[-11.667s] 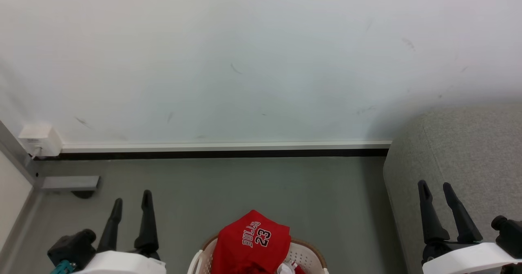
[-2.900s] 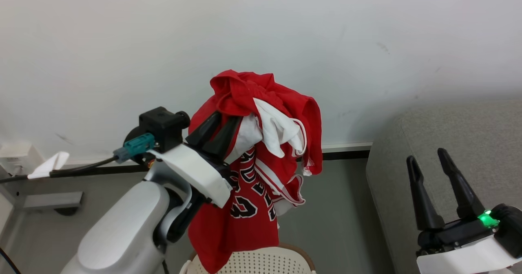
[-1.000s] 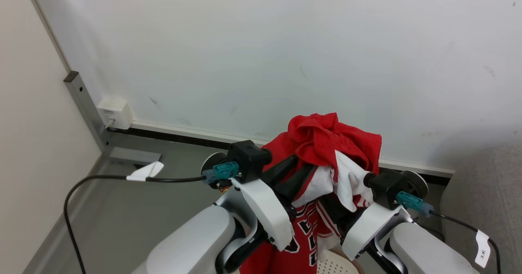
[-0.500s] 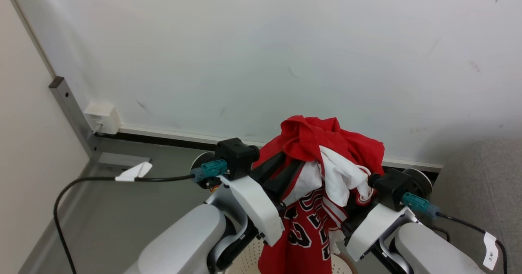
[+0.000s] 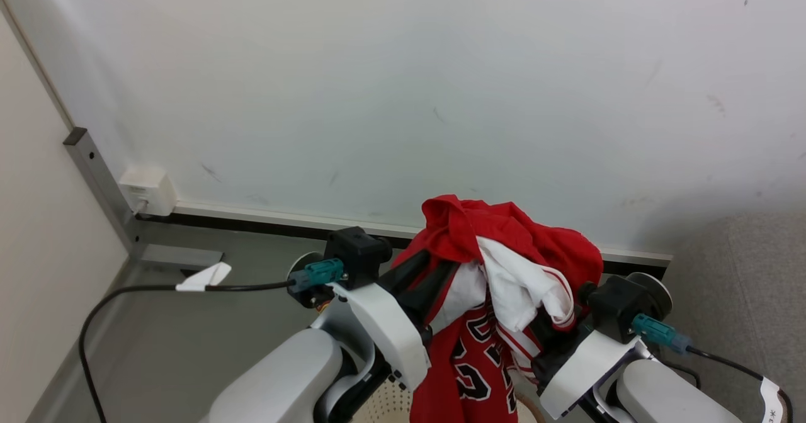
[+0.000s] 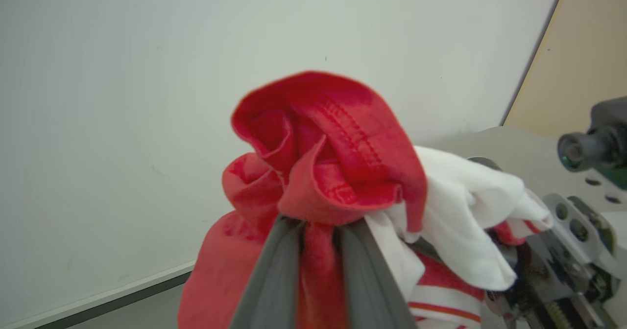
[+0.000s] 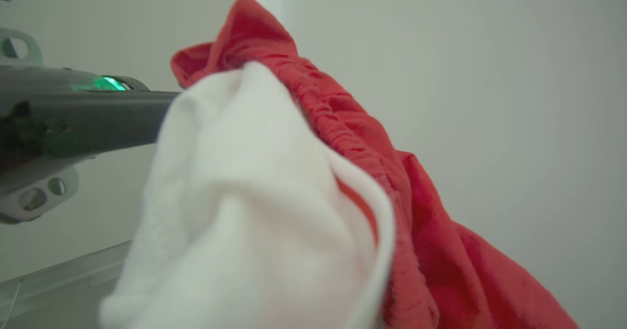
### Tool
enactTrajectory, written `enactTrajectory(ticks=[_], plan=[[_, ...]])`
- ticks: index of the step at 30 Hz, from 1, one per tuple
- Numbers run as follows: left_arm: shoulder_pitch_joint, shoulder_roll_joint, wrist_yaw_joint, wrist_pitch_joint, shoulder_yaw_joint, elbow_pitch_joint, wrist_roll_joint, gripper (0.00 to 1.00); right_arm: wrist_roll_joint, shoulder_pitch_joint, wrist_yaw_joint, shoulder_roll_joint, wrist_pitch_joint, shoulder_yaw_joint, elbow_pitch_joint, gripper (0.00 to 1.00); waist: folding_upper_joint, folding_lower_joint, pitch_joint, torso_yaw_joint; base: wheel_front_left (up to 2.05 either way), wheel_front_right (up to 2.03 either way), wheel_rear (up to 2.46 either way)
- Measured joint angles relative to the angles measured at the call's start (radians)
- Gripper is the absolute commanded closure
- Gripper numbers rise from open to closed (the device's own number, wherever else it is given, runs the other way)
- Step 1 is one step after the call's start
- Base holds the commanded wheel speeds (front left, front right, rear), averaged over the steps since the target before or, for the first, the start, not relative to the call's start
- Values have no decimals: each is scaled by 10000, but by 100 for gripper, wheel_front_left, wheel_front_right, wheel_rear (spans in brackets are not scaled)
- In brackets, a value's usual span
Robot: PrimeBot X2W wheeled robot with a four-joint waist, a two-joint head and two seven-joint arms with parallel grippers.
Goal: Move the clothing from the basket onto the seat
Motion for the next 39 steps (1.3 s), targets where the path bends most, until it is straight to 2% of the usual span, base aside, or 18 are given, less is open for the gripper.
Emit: enactTrajectory(ticks=[2, 3, 4, 5, 13, 20, 31, 39], plan=[[53, 2, 23, 25, -6, -10, -54, 97, -33, 108, 0, -40, 0, -42, -136, 100, 0, 0, -31, 36, 0, 0, 0], [84, 10, 29, 33, -8, -15, -69, 67, -56, 151, 0, -63, 0, -61, -203, 100, 0, 0, -43, 60, 0, 0, 0], [107, 13, 46, 38, -4, -23, -82, 23, -58, 198, 0, -86, 0, -92, -274, 100, 0, 0, -52, 84, 0, 0, 0], [125, 23, 88, 42, -2, -33, -102, 0, -71, 250, 0, -111, 0, -115, -353, 100, 0, 0, -60, 109, 0, 0, 0], [199, 94, 174, 88, -13, -121, -151, 0, -230, 699, 0, -357, 0, -539, -970, 100, 0, 0, -153, 220, 0, 0, 0], [291, 171, 307, 86, -33, -318, -151, 0, -309, 1198, 0, -717, 2, -976, -1659, 100, 0, 0, -196, -57, 0, 0, 0], [475, 309, 395, -33, 6, -453, -253, 0, -639, 1770, 0, -1246, 2, -1776, -2341, 100, 0, 0, -223, -863, 0, 0, 0], [431, 255, 426, -201, -4, -610, -234, 0, -1028, 1798, 0, -1613, 0, -2477, -2654, 100, 0, 0, -75, -1795, 0, 0, 0]])
